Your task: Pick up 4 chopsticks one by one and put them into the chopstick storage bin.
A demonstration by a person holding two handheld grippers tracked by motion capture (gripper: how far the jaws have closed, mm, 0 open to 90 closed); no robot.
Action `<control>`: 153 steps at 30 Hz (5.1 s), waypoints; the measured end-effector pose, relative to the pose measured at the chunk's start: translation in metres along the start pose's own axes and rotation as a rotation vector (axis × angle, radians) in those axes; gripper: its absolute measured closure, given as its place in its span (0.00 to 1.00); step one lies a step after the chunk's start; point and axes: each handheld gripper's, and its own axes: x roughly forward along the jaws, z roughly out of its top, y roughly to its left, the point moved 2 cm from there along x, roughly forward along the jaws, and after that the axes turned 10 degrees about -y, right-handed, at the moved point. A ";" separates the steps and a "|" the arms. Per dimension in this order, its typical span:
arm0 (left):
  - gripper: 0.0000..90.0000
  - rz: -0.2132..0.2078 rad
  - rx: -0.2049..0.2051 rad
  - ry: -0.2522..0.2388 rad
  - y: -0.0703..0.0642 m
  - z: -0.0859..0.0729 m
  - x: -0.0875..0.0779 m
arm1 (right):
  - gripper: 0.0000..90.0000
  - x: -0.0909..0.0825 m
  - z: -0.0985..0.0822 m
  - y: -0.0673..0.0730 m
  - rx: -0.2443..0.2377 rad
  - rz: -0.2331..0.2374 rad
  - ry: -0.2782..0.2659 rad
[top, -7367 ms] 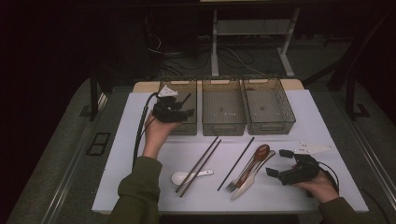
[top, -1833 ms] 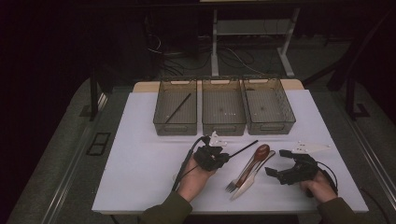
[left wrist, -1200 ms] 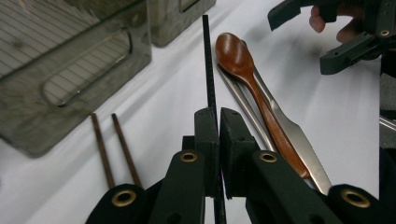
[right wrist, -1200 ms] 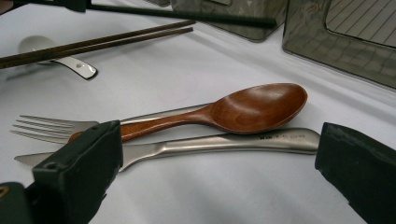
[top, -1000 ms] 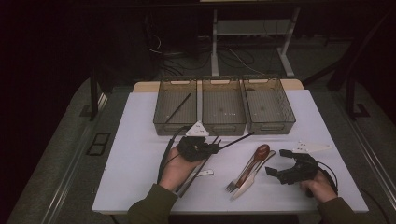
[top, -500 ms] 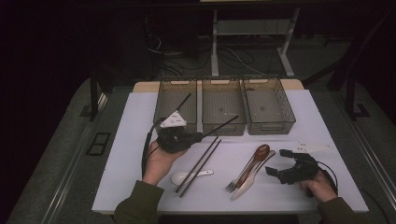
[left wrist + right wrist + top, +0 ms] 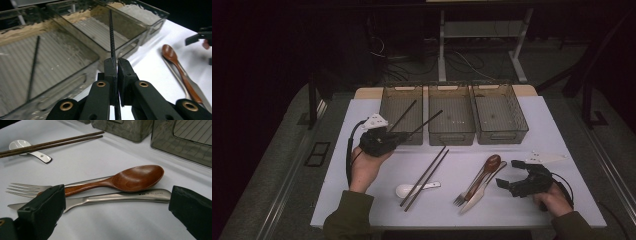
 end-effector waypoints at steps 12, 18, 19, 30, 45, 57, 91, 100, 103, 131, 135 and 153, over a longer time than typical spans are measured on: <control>0.95 0.092 -0.002 -0.014 0.033 0.010 0.003 | 0.01 0.000 0.000 0.000 -0.002 -0.001 0.001; 0.95 0.140 -0.018 0.002 0.051 0.012 0.014 | 0.01 -0.001 0.000 0.001 0.007 -0.003 0.003; 0.95 0.149 -0.023 0.007 0.055 0.013 0.016 | 0.01 -0.001 0.000 0.000 0.005 -0.004 0.001; 0.95 0.232 -0.094 0.037 0.083 0.014 0.038 | 0.01 -0.001 0.000 0.001 0.005 -0.001 0.001; 0.95 0.294 -0.102 0.145 0.100 0.004 0.073 | 0.01 -0.001 0.000 0.001 0.005 0.004 0.003; 0.73 0.288 -0.111 0.173 0.101 -0.001 0.083 | 0.01 -0.001 0.000 0.001 0.004 0.006 0.002; 0.35 0.146 0.011 0.058 0.029 0.020 0.047 | 0.01 -0.002 0.000 0.000 0.008 -0.002 -0.004; 0.29 0.111 0.029 0.045 0.004 0.011 0.035 | 0.01 -0.002 0.000 0.001 0.010 -0.002 -0.005; 0.27 0.108 0.023 0.035 -0.003 0.008 0.032 | 0.01 -0.003 0.000 0.000 0.006 -0.002 -0.004; 0.33 0.021 0.022 0.073 -0.051 -0.053 0.025 | 0.01 -0.003 0.001 0.000 0.011 -0.006 -0.007; 0.39 0.019 0.028 0.087 -0.054 -0.063 0.025 | 0.01 -0.003 0.001 0.000 0.010 -0.006 -0.010; 0.65 -0.002 -0.014 0.214 -0.054 -0.083 0.037 | 0.01 -0.003 0.001 0.000 0.006 -0.005 -0.008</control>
